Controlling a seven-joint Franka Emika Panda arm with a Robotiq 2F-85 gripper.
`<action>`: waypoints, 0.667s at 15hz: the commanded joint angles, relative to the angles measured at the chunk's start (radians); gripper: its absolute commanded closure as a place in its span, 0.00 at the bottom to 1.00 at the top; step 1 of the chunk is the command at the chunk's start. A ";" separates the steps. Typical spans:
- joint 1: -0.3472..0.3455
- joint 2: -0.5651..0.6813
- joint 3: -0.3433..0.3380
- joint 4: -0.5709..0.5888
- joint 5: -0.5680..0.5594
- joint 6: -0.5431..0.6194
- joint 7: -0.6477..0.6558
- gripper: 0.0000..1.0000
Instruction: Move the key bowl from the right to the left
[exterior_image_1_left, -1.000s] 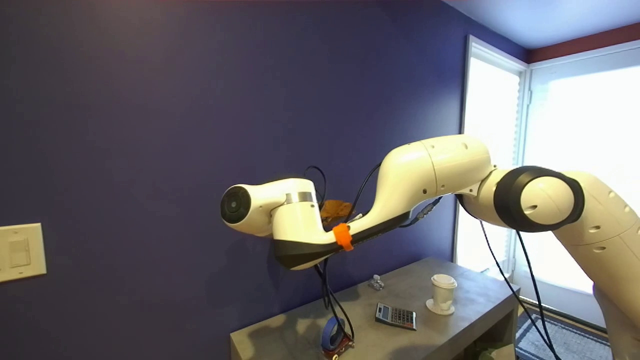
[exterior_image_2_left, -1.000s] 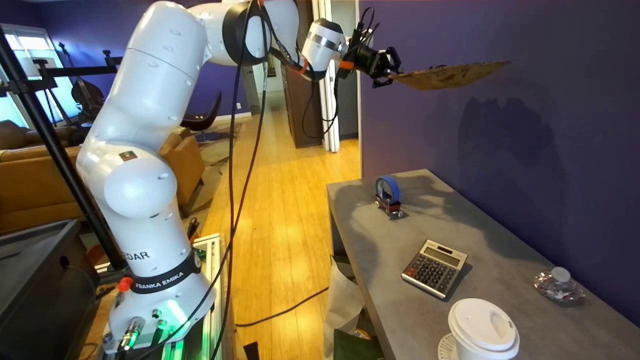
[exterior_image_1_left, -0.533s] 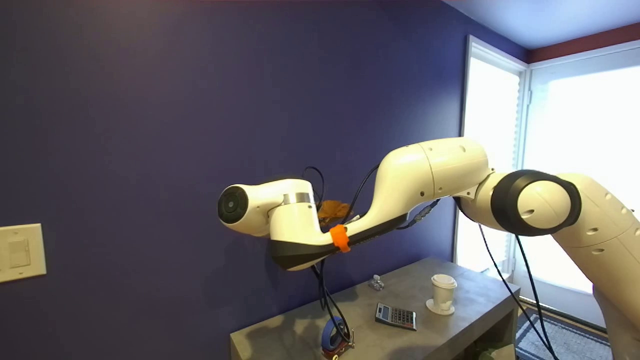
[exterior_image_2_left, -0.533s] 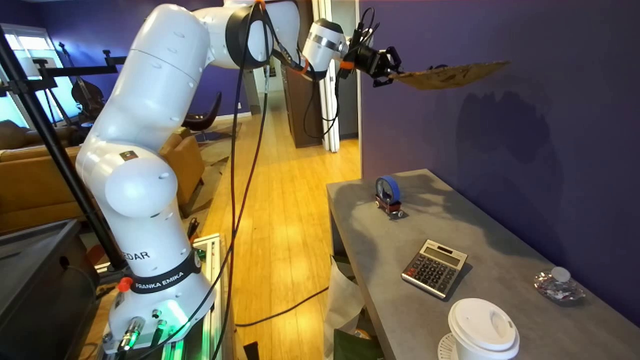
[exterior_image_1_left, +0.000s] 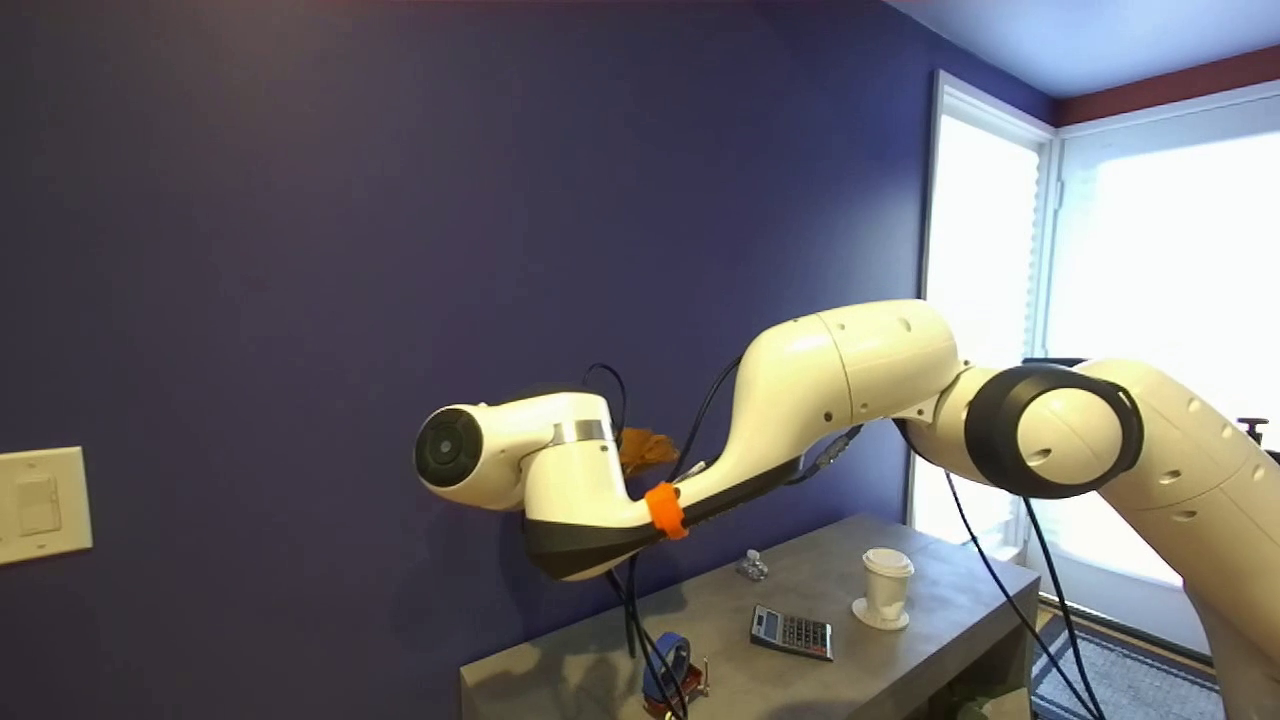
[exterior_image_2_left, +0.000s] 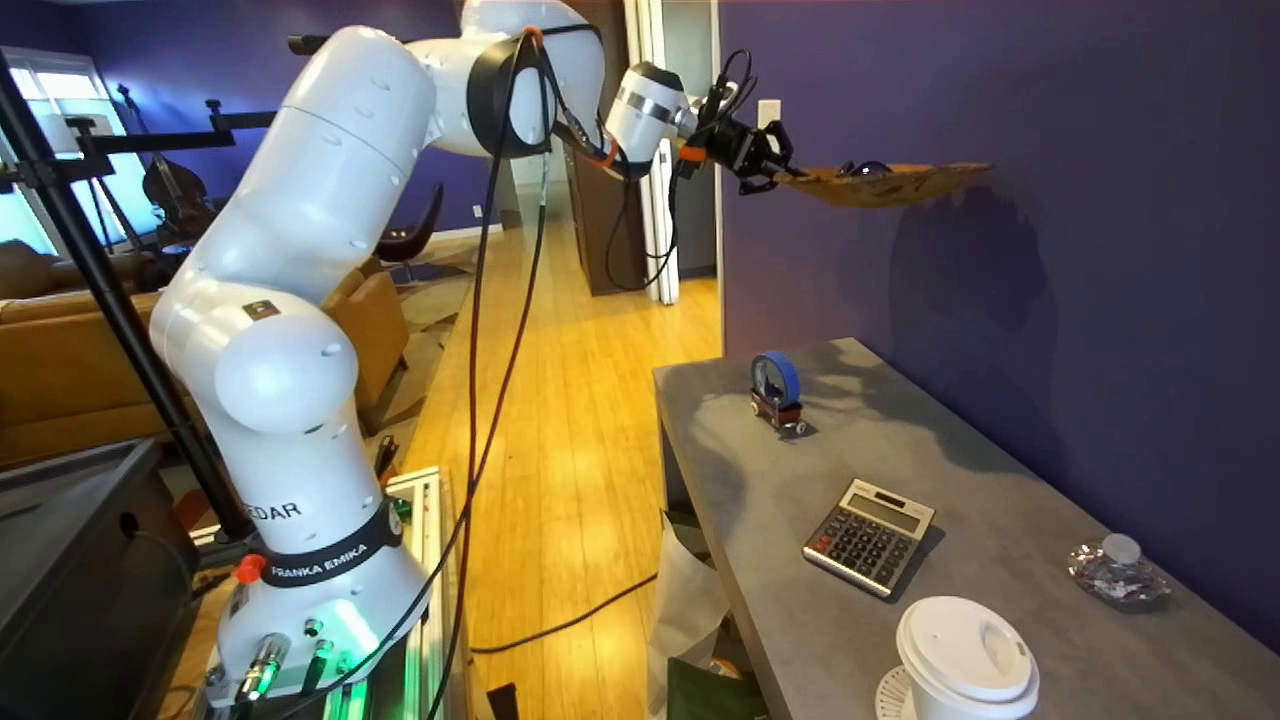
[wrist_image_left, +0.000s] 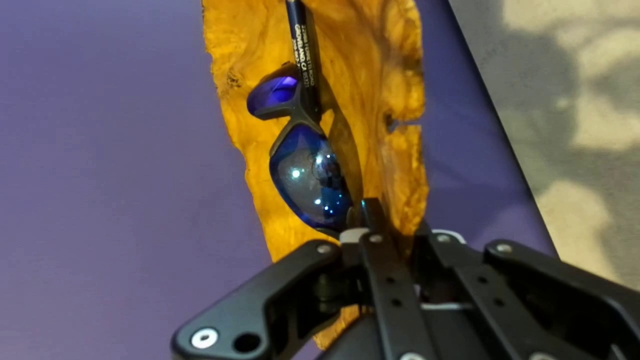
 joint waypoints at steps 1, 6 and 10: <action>0.031 0.077 -0.011 0.111 0.049 0.010 -0.029 0.97; 0.059 0.164 -0.036 0.198 0.140 0.013 -0.033 0.97; 0.054 0.273 -0.002 0.310 0.110 0.040 -0.060 0.97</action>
